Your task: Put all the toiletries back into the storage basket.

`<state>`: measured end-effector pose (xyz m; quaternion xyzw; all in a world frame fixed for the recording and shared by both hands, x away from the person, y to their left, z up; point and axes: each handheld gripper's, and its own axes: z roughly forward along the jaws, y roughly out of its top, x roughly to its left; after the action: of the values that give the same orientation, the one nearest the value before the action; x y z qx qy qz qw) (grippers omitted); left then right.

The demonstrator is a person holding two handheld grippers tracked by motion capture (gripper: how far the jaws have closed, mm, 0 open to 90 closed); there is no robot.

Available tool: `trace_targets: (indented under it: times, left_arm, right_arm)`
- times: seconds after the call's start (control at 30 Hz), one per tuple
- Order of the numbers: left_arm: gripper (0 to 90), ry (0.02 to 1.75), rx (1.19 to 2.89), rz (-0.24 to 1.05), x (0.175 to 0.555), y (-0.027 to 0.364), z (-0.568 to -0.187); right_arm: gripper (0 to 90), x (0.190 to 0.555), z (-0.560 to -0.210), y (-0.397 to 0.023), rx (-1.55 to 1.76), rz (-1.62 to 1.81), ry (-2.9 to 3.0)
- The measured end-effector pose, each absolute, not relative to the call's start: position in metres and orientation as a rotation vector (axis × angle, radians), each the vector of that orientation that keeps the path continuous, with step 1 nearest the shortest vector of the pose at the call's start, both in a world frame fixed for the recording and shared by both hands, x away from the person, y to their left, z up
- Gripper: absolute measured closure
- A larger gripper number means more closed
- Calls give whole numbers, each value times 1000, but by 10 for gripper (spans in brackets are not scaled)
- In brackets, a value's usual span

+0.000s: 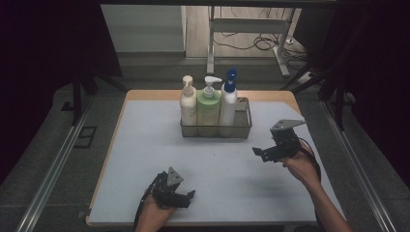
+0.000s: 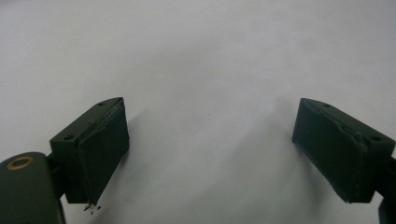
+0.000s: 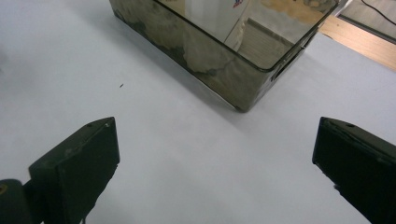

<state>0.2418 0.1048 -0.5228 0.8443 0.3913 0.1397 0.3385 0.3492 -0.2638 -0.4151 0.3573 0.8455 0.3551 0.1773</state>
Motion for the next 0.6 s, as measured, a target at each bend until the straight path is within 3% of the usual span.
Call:
trace_targets:
  times: [0.6]
  left_arm:
    - [107,1022,2196,364,242,105,-523]
  right_arm:
    - [0,317,-444,-273,975,1011,2418]
